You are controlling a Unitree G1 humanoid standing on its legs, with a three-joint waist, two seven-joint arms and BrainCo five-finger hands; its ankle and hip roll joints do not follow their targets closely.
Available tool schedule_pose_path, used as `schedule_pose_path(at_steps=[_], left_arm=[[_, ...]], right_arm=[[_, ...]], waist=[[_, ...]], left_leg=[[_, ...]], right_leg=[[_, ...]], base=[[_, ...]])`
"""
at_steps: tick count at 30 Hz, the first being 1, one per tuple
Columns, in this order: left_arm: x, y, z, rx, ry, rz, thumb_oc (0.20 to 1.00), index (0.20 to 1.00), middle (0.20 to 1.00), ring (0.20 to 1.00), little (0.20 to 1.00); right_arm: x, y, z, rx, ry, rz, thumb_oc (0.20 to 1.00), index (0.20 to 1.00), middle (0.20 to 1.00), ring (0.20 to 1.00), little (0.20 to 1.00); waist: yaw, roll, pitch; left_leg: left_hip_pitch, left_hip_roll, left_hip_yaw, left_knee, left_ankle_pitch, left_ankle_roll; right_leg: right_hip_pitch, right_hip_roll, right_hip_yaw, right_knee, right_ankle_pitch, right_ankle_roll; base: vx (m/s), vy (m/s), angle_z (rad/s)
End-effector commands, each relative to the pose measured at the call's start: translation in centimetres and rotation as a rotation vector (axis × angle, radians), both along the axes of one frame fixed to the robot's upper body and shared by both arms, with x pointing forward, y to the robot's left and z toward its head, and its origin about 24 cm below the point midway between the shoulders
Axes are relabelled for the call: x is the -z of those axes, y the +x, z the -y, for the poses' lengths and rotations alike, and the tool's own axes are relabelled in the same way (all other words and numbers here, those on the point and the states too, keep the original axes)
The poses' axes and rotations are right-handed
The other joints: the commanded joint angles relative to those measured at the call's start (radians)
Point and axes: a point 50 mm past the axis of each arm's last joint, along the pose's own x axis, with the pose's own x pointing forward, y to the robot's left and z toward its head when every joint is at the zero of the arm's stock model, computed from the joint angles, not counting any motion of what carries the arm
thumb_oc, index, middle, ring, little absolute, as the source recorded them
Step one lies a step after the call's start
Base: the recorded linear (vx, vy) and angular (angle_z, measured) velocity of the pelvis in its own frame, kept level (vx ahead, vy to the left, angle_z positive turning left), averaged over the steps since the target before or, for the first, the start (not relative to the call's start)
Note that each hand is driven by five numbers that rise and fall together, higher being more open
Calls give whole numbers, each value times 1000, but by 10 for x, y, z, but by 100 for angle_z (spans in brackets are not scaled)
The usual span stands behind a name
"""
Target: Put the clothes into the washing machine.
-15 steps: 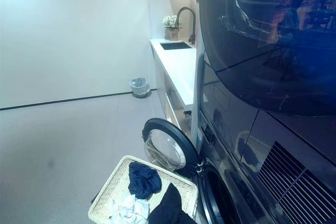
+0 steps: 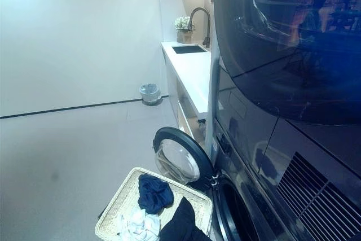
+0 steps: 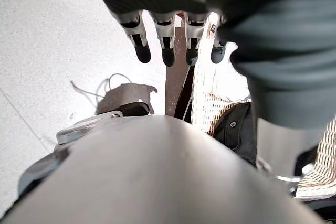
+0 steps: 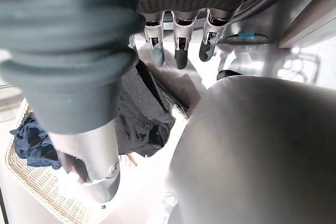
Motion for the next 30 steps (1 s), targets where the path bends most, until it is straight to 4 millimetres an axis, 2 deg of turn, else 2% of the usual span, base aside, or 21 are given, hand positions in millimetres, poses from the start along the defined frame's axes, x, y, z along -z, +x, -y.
schedule_pose_path(at_steps=[1, 5, 8, 13, 17, 20, 21, 22, 23, 25, 26, 27, 29, 30], left_arm=[[-3, 28, 18, -18, 9, 118, 1000, 1000, 1000, 1000, 1000], [-7, 34, 11, -47, 118, 197, 1000, 1000, 1000, 1000, 1000], [-17, 45, -6, -93, 351, 333, 1000, 1000, 1000, 1000, 1000], [-27, 52, -17, -84, 543, 431, 1000, 1000, 1000, 1000, 1000], [-33, 59, -26, -101, 641, 457, 1000, 1000, 1000, 1000, 1000], [-36, 67, -29, -126, 652, 469, 1000, 1000, 1000, 1000, 1000], [-41, 79, -30, -141, 651, 501, 1000, 1000, 1000, 1000, 1000], [-41, 79, -30, -141, 651, 501, 1000, 1000, 1000, 1000, 1000], [-50, 99, -30, -135, 656, 555, 1000, 1000, 1000, 1000, 1000], [-59, 118, -28, -143, 660, 609, 1000, 1000, 1000, 1000, 1000], [-59, 118, -28, -143, 660, 609, 1000, 1000, 1000, 1000, 1000], [-67, 133, -27, -147, 668, 652, 1000, 1000, 1000, 1000, 1000], [-78, 149, -26, -162, 678, 702, 1000, 1000, 1000, 1000, 1000], [-91, 167, -25, -183, 683, 758, 1000, 1000, 1000, 1000, 1000]], right_arm=[[-1, 19, -22, -58, 37, 40, 1000, 1000, 1000, 1000, 1000], [-1, 19, -22, -54, 37, 40, 1000, 1000, 1000, 1000, 1000], [-1, 18, -21, -40, 38, 38, 1000, 1000, 1000, 1000, 1000], [-1, 18, -20, -41, 40, 35, 1000, 1000, 1000, 1000, 1000], [-3, 22, -17, -52, 37, 53, 1000, 1000, 1000, 1000, 1000], [-5, 27, -15, -60, 35, 75, 1000, 1000, 1000, 1000, 1000], [-9, 37, -14, -68, 31, 108, 1000, 1000, 1000, 1000, 1000], [-9, 37, -14, -68, 31, 108, 1000, 1000, 1000, 1000, 1000], [-14, 51, -12, -73, 29, 157, 1000, 1000, 1000, 1000, 1000], [-21, 66, -13, -70, 31, 208, 1000, 1000, 1000, 1000, 1000], [-21, 66, -13, -70, 31, 208, 1000, 1000, 1000, 1000, 1000], [-27, 81, -14, -74, 31, 252, 1000, 1000, 1000, 1000, 1000], [-35, 97, -16, -86, 27, 300, 1000, 1000, 1000, 1000, 1000], [-44, 114, -19, -100, 25, 354, 1000, 1000, 1000, 1000, 1000]], waist=[[-2, -49, 23], [1, -50, 25], [5, -53, 30], [4, -58, 42], [-8, -55, 72], [-15, -52, 95], [-21, -49, 124], [-21, -49, 124], [-30, -46, 167], [-39, -45, 206], [-39, -45, 206], [-45, -43, 242], [-55, -40, 283], [-66, -37, 327]], left_leg=[[8, -109, 46, 5, -18, 83], [7, -109, 44, 6, -16, 82], [4, -110, 40, 7, -13, 80], [-4, -108, 43, 11, -10, 78], [-17, -104, 52, 17, -17, 76], [-34, -103, 57, 21, -13, 78], [-60, -103, 59, 27, -7, 80], [-60, -103, 59, 27, -7, 80], [-97, -104, 60, 37, 0, 83], [-141, -108, 61, 58, 2, 87], [-141, -108, 61, 58, 2, 87], [-176, -110, 62, 72, 9, 89], [-213, -111, 64, 81, 18, 89], [-257, -113, 65, 90, 30, 91]], right_leg=[[15, -31, -11, 14, 23, 62], [16, -31, -13, 14, 22, 61], [17, -31, -15, 14, 23, 59], [10, -31, -12, 15, 27, 59], [-11, -32, -1, 24, 24, 60], [-32, -33, 8, 31, 29, 59], [-61, -35, 20, 37, 35, 57], [-61, -35, 20, 37, 35, 57], [-107, -36, 39, 54, 41, 54], [-153, -38, 58, 73, 46, 52], [-153, -38, 58, 73, 46, 52], [-192, -37, 69, 89, 51, 50], [-235, -35, 85, 104, 59, 48], [-289, -31, 100, 122, 68, 47]], base=[[0, 0, 0], [0, 0, 0], [39, 10, 0], [38, 9, 0], [39, 49, -1], [-36, 59, -4], [-99, 67, -7], [-188, 103, -10], [-162, 74, -9], [-173, 71, -17], [-162, 66, -19], [-152, 69, -7], [-194, 106, -12], [-191, 107, -18]])
